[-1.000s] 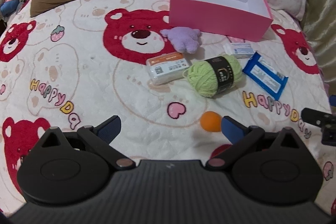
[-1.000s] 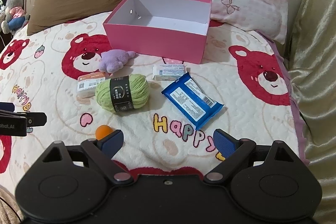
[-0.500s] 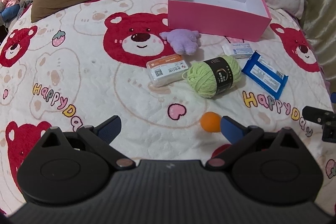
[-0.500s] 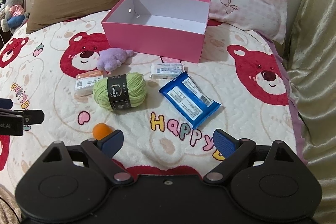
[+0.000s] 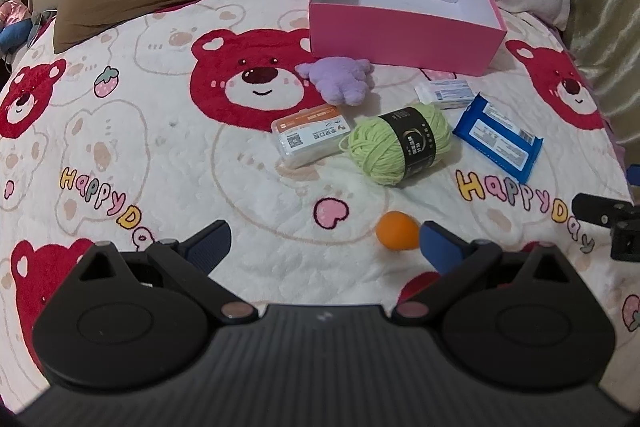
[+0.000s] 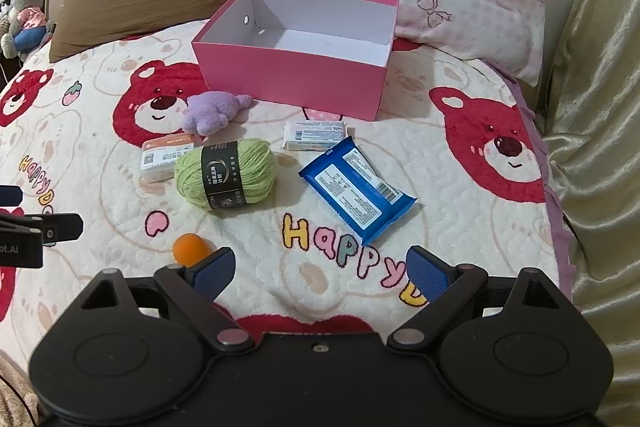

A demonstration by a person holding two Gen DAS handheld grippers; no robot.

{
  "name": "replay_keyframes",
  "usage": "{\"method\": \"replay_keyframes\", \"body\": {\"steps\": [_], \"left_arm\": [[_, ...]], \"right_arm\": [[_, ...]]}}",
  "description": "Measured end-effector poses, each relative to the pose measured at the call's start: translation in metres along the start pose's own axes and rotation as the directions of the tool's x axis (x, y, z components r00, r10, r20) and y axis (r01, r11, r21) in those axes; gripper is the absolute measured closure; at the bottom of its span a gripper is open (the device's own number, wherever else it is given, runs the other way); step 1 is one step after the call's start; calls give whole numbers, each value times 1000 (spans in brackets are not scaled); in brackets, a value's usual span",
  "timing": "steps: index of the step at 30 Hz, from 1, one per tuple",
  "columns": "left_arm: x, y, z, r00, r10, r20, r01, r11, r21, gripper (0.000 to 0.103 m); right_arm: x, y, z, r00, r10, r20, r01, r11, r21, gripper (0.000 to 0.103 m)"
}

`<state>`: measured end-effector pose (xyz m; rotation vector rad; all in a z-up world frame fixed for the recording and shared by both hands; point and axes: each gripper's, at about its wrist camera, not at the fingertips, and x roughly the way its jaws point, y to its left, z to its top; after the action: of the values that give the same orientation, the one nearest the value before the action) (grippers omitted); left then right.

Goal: Organize objects

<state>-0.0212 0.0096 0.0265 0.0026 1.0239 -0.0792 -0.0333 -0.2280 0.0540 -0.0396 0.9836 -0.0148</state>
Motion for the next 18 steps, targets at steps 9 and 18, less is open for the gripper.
{"method": "replay_keyframes", "body": {"steps": [9, 18], "left_arm": [[2, 10, 23, 995, -86, 52, 87, 996, -27, 2], [28, 18, 58, 990, -72, 120, 74, 997, -15, 0]], "right_arm": [[3, -4, 9, 998, 62, 14, -61, 998, -29, 9], [28, -2, 31, 956, 282, 78, -281, 959, -21, 9]]}}
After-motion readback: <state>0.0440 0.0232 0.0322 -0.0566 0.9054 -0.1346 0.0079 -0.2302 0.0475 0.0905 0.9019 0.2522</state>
